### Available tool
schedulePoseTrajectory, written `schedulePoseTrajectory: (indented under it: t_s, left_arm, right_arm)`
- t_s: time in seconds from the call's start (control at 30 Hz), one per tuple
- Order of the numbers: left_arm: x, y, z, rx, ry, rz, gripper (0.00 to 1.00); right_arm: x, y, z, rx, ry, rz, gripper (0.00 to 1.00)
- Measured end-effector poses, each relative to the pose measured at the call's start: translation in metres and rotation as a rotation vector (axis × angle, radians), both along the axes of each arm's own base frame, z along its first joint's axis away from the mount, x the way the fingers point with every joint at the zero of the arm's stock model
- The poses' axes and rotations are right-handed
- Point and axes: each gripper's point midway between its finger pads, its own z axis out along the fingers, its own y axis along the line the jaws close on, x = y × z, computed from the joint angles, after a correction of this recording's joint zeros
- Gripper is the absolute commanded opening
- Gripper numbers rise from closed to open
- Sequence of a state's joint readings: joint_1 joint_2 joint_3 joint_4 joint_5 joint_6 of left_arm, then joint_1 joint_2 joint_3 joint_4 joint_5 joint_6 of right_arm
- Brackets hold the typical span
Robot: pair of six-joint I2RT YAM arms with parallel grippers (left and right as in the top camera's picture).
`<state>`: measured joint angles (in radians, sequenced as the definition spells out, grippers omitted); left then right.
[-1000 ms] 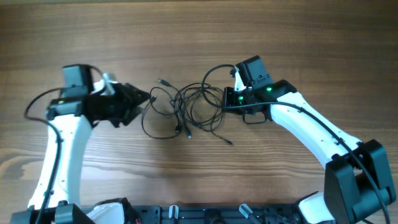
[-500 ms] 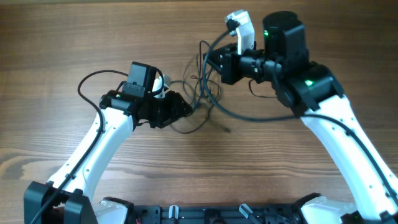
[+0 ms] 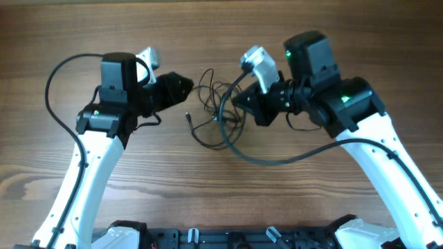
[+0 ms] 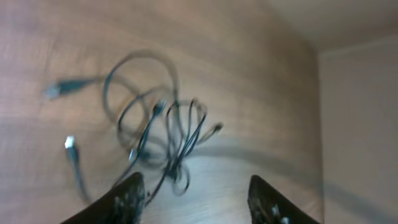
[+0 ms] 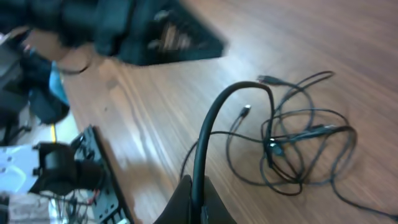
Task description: Untangle cables
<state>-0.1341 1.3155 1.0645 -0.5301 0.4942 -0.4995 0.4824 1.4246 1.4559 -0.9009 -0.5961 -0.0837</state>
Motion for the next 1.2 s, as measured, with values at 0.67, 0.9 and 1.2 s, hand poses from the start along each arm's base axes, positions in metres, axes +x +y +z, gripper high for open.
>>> schedulePoseTrajectory:
  t_s: [0.67, 0.9, 1.2]
  left_arm:
    - [-0.031, -0.046, -0.143, 0.09, 0.5, -0.072, 0.04]
    - [-0.033, 0.073, -0.156, 0.097, 0.662, 0.216, 0.04]
    - [-0.042, 0.107, -0.154, 0.033, 0.694, 0.255, 0.04]
  right_arm:
    - [0.026, -0.033, 0.124, 0.178, -0.34, -0.431, 0.04]
    - [0.082, -0.213, 0.092, 0.02, -0.233, -1.225, 0.04]
    - [0.058, -0.396, 0.06, 0.15, -0.001, -1.775, 0.04]
